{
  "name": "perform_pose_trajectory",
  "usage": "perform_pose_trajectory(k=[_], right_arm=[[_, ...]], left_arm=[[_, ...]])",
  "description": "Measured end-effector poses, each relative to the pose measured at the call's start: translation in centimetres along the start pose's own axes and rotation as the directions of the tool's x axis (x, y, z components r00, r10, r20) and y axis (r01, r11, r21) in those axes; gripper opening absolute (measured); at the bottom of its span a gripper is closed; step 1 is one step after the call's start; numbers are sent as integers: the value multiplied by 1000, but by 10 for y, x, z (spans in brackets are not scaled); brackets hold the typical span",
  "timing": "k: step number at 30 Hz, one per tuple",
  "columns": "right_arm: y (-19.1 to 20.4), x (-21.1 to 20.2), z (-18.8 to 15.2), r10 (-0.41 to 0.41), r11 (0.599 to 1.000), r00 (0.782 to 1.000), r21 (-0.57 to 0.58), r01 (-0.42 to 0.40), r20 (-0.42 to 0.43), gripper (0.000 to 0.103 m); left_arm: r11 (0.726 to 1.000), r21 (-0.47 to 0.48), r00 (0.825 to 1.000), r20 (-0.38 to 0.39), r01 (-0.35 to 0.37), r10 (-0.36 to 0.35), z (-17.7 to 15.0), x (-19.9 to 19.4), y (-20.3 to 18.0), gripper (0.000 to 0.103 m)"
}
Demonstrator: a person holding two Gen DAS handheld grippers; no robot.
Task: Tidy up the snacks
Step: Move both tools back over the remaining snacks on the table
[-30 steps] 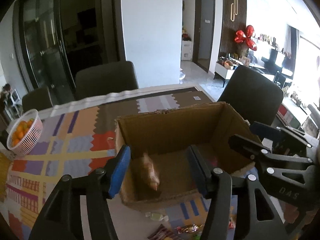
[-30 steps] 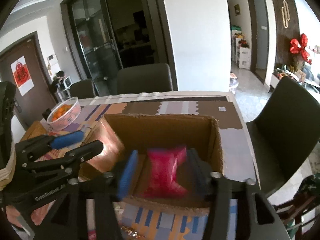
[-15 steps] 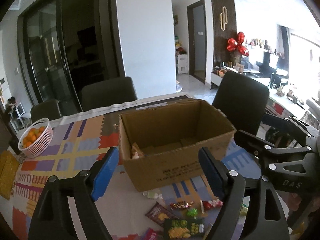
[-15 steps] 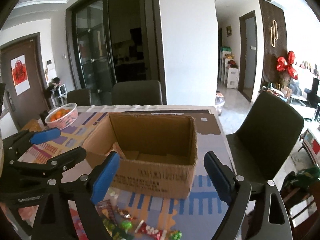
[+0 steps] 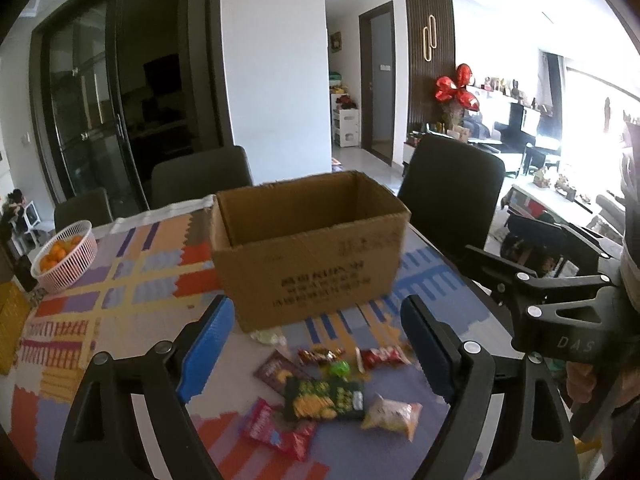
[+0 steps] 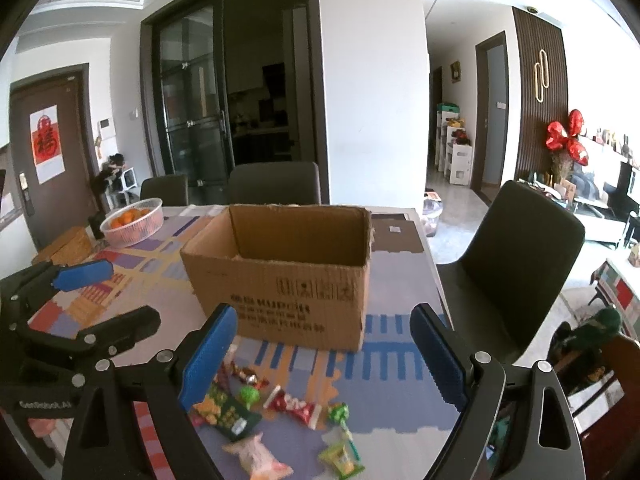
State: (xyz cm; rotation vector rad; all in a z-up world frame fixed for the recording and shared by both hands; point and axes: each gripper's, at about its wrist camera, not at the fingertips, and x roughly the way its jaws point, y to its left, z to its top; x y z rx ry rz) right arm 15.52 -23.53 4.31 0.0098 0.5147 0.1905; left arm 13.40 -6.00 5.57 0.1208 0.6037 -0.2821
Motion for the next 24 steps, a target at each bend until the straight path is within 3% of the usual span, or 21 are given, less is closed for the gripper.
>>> perform_pose_trajectory(k=[12, 24], right_arm=[[3, -22, -44, 0, 998, 998, -63, -3, -55, 89], [-4, -1, -89, 11, 995, 977, -96, -32, -213, 89]], left_arm=[[999, 1, 996, -77, 36, -36, -40, -4, -20, 86], [996, 39, 984, -162, 83, -76, -73, 25, -34, 86]])
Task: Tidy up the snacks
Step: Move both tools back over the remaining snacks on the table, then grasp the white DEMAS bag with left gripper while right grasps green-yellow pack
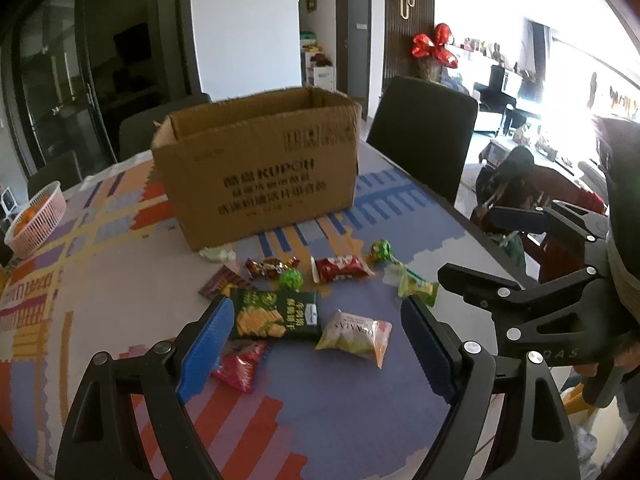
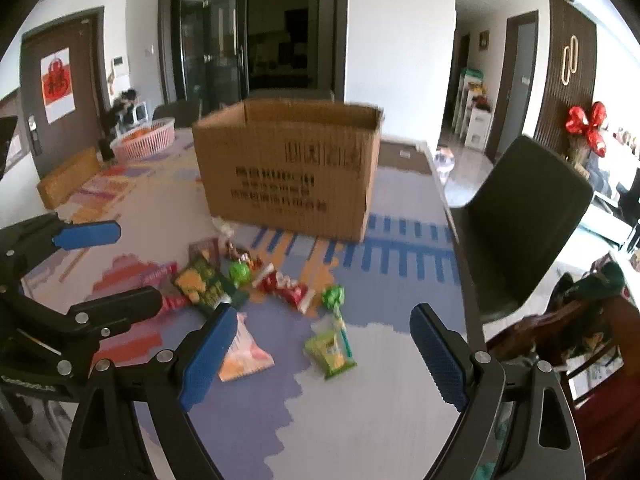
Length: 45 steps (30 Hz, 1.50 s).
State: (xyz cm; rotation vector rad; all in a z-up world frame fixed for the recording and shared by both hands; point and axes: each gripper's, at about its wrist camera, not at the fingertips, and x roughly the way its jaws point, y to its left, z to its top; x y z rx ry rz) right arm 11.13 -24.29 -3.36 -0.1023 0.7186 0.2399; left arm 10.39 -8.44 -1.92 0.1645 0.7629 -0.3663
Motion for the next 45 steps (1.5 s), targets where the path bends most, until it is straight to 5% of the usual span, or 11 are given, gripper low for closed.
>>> perform_pose_trajectory(k=[8, 21, 30, 37, 45], right_arm=[[-5, 27, -17, 8, 1000, 995, -22, -11, -95, 88], [-6, 60, -26, 74, 995, 980, -55, -85, -184, 68], [-10, 76, -27, 122, 991, 968, -30, -131, -219, 55], [-11, 83, -30, 172, 984, 956, -1, -177, -237, 44], [-10, 92, -33, 200, 979, 944, 20, -202, -263, 37]], left_arm=[[999, -14, 996, -75, 37, -38, -11, 31, -2, 85], [988, -95, 972, -190, 120, -137, -24, 74, 2, 73], [971, -167, 954, -218, 170, -204, -23, 91, 4, 64], [955, -203, 936, -233, 218, -263, -21, 96, 2, 48], [943, -230, 925, -243, 238, -293, -22, 104, 0, 47]])
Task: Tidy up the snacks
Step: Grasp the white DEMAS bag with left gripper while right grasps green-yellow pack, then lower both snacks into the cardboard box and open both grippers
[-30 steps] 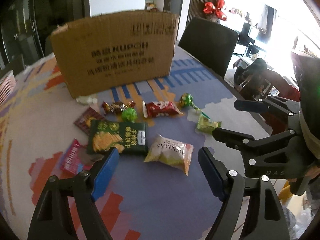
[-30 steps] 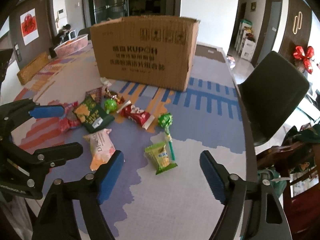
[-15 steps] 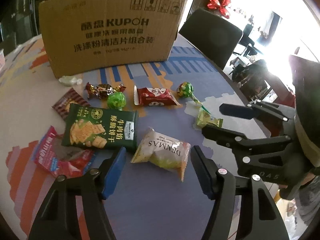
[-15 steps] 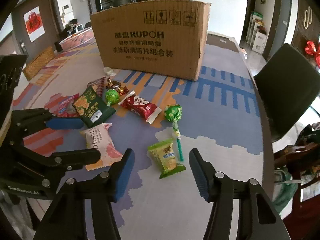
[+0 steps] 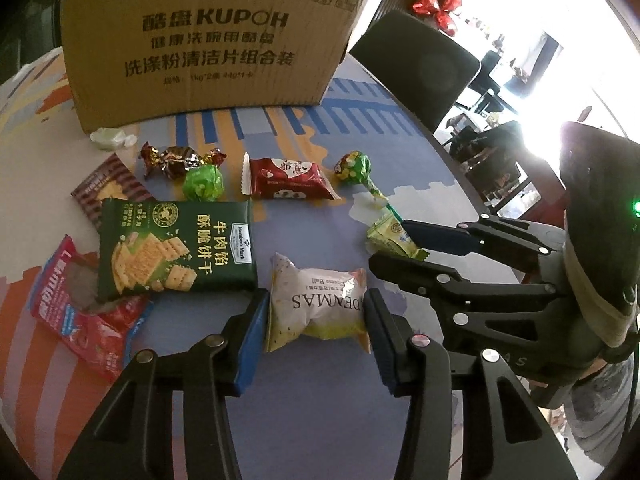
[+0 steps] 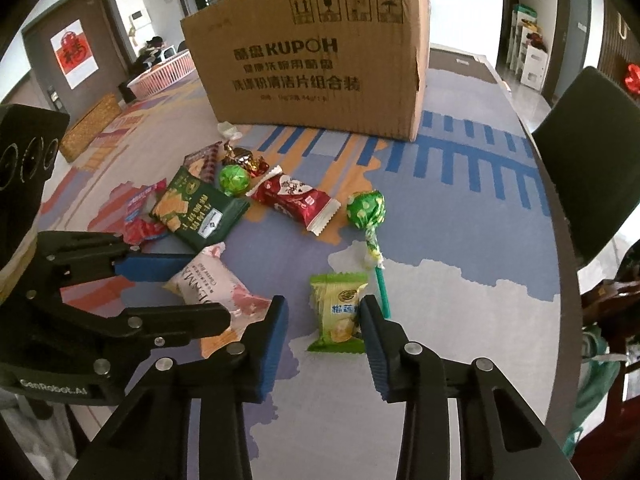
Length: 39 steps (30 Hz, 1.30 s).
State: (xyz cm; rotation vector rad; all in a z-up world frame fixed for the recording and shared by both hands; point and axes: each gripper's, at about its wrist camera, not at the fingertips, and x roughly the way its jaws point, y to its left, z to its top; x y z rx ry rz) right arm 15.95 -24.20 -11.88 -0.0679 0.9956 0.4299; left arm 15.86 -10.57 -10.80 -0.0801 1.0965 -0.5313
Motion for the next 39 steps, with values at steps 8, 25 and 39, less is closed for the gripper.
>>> perform_pose_trajectory(k=[8, 25, 39], right_arm=[[-1, 1, -1, -21, 1000, 1000, 17, 20, 10, 24], [14, -30, 6, -54, 996, 994, 75, 47, 93, 21], [28, -72, 54, -82, 995, 965, 83, 63, 249, 21]], left_arm=[[1000, -3, 1000, 18, 10, -10, 1, 1, 1, 43], [998, 2, 988, 144, -58, 57, 11, -43, 3, 42], [994, 12, 947, 306, -111, 103, 48, -105, 8, 42]])
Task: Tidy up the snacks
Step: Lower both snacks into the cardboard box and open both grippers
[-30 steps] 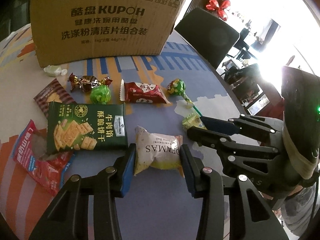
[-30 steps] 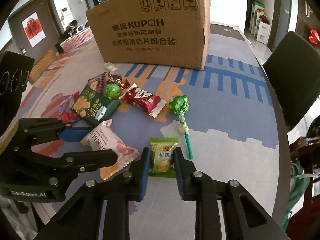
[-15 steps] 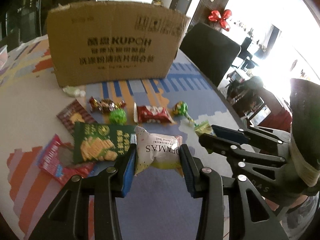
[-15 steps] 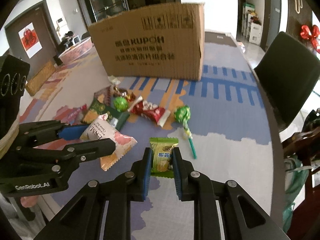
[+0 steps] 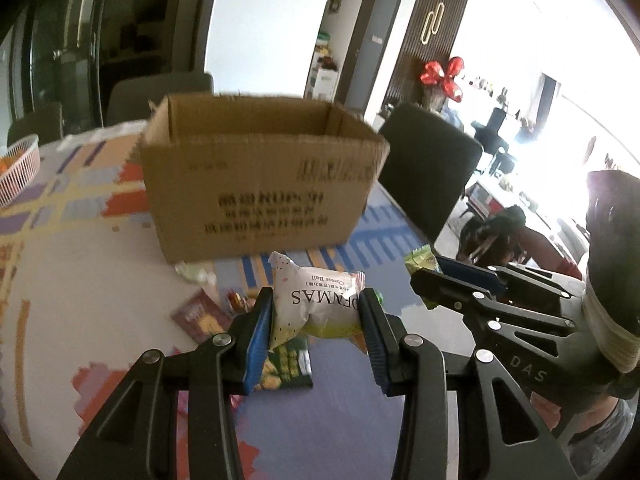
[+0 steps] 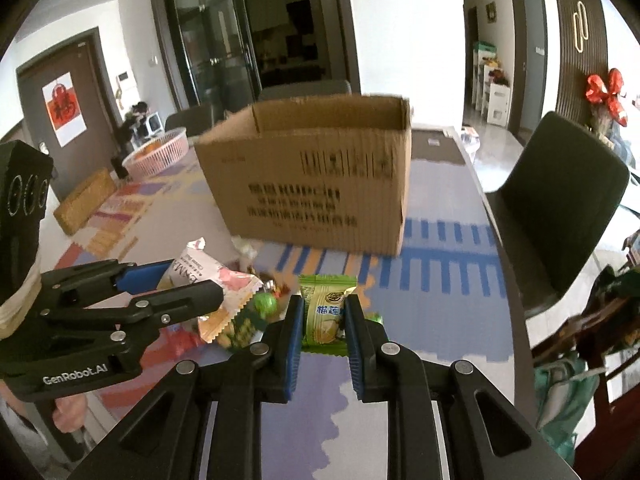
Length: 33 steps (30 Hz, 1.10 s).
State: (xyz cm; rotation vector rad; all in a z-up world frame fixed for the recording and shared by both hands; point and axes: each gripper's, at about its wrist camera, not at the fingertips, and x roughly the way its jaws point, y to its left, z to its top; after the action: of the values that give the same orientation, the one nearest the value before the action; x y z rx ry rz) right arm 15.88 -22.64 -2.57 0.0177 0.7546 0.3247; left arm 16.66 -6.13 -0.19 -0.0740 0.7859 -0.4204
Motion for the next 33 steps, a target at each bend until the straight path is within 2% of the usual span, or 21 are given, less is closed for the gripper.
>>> perform_pose_trajectory(k=[10, 21, 27, 33], right_arm=[[3, -8, 45, 14, 1000, 995, -1, -14, 94, 21], [8, -3, 101, 26, 1000, 982, -13, -24, 189, 21], [10, 7, 126, 25, 999, 977, -24, -21, 211, 21], [10, 21, 144, 29, 999, 980, -42, -21, 199, 21]], left_arm=[[999, 27, 993, 118, -29, 26, 52, -23, 7, 42], [995, 44, 977, 199, -89, 78, 98, -25, 26, 42], [993, 44, 974, 206, -105, 94, 117, -18, 36, 42], [994, 32, 978, 187, -101, 93, 130, -5, 47, 42]])
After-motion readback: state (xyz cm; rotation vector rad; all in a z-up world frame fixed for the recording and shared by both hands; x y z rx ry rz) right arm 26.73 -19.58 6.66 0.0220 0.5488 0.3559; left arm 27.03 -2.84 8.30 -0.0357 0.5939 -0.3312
